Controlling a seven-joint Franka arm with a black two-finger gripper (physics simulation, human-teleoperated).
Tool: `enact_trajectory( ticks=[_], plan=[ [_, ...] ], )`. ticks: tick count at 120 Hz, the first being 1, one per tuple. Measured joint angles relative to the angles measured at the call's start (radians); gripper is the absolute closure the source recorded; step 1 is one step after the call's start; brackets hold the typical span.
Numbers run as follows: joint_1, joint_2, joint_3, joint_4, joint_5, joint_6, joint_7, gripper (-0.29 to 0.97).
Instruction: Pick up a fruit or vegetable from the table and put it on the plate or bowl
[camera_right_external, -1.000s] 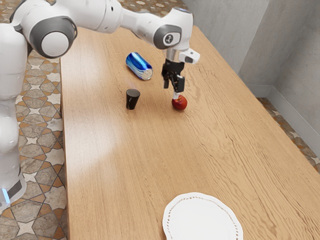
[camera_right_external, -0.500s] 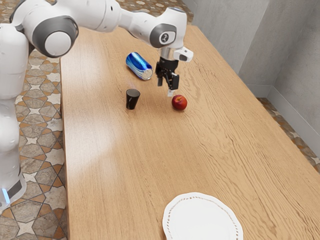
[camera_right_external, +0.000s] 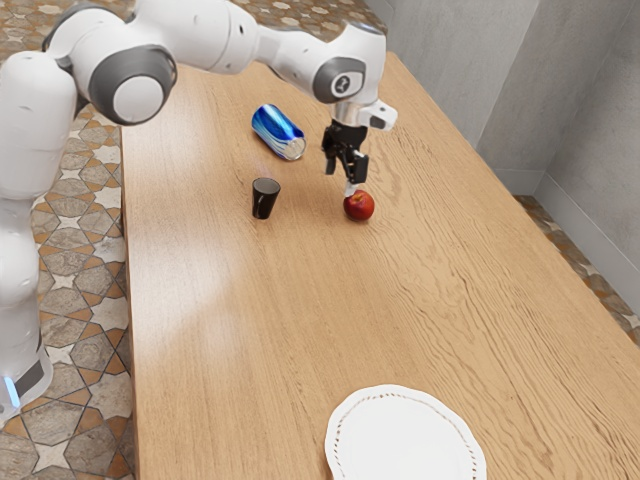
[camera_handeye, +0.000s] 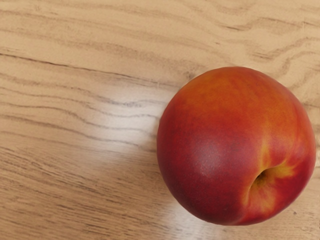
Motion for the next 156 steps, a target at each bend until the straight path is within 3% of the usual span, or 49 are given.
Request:
enact_trajectory(
  ticks=[103, 156],
  plan=[
    [0.014, 0.037, -0.036, -0.007, -0.012, 0.002, -0.011, 0.0],
    [0.041, 0.073, -0.1, 0.017, -0.021, 0.066, -0.021, 0.0]
  ],
)
